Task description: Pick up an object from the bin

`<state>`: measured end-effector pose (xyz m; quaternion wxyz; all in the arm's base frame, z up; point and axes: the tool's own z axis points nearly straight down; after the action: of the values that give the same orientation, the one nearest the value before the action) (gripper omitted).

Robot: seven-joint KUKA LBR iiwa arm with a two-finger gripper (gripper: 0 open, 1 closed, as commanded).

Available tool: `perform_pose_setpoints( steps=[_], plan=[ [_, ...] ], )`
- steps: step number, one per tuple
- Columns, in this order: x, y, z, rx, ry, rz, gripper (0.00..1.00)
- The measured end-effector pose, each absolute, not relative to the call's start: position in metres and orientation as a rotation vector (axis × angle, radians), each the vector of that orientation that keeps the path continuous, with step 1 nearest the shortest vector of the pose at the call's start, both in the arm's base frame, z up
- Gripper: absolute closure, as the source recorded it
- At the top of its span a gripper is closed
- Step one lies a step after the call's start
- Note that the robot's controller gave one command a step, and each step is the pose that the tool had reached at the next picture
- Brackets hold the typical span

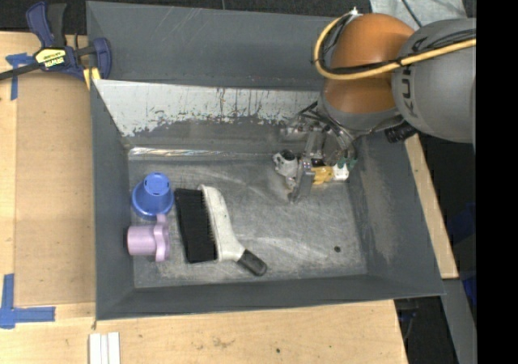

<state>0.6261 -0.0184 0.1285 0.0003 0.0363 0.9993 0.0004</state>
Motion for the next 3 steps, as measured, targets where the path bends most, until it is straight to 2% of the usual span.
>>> perform_pose_setpoints(
  steps=[1, 2, 3],
  plan=[
    [0.629, -0.089, 0.109, 0.196, 3.131, 0.001, 0.0],
    [0.621, -0.07, 0.086, 0.347, 3.117, -0.003, 0.0],
    [0.631, -0.114, 0.076, 0.379, 3.108, 0.016, 1.0]
  ],
)
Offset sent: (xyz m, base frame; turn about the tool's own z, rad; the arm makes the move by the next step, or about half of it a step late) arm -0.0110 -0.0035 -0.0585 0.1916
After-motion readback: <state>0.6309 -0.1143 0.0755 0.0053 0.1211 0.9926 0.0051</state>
